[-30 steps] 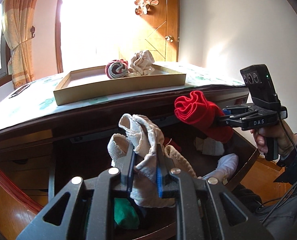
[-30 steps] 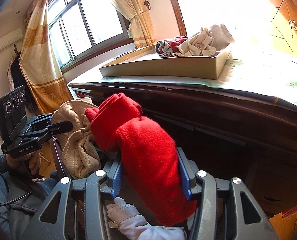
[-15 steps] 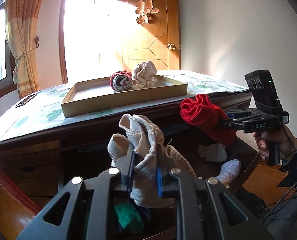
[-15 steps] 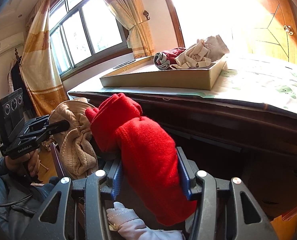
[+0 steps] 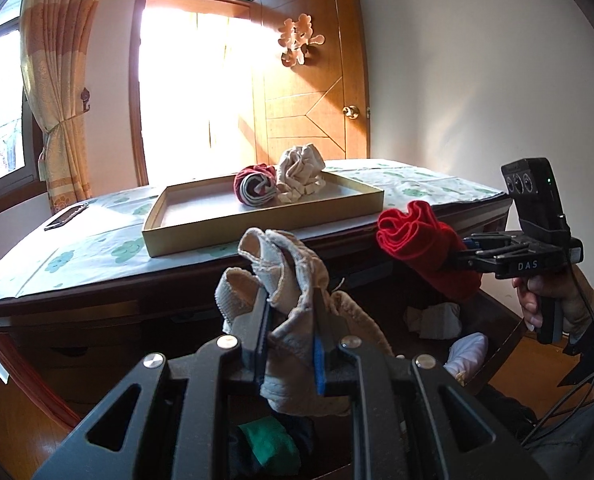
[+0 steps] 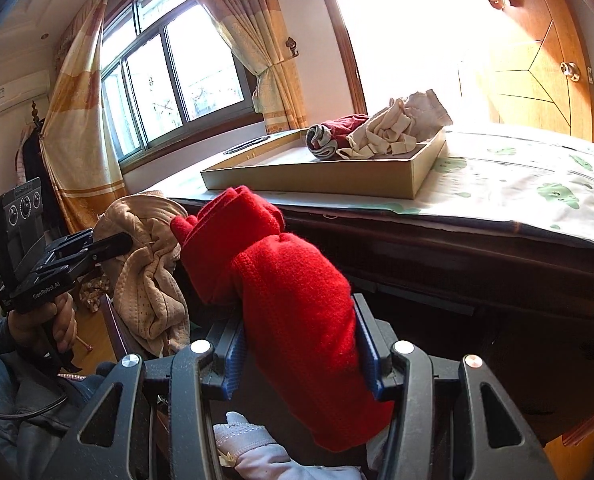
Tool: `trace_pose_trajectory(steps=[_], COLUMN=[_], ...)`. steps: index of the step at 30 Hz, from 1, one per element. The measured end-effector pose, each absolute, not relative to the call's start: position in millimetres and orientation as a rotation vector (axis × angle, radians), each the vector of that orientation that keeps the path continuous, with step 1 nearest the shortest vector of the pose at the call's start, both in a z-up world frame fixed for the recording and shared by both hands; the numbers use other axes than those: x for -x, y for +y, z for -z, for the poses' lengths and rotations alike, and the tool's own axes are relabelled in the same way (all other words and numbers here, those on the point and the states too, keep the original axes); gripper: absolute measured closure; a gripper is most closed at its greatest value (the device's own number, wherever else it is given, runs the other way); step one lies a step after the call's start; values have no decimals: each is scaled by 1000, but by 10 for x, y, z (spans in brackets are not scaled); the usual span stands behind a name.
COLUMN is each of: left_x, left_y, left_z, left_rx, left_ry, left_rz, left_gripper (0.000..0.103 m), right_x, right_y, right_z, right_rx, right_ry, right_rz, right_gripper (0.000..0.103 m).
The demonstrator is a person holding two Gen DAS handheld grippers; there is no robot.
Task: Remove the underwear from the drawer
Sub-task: 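Carry both held garments over the beige tray with both grippers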
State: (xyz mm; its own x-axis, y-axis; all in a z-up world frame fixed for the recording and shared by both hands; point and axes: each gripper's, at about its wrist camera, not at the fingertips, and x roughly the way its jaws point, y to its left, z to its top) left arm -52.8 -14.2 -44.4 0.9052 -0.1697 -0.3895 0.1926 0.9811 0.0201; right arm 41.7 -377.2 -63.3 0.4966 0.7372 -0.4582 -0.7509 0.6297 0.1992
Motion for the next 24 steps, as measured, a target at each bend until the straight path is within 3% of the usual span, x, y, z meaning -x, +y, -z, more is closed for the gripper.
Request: trace_pose_trajectory(steps=[24], left_x=[547], left_y=[-114], left_z=[204], left_rx=[-93], left_ry=[341], left_rz=[190], left_gripper=[88], right_x=[-420], right_y=[-3653], right_z=[610], right_rx=[-25], right_ry=[581], right_rz=[-891], right_gripper=[53])
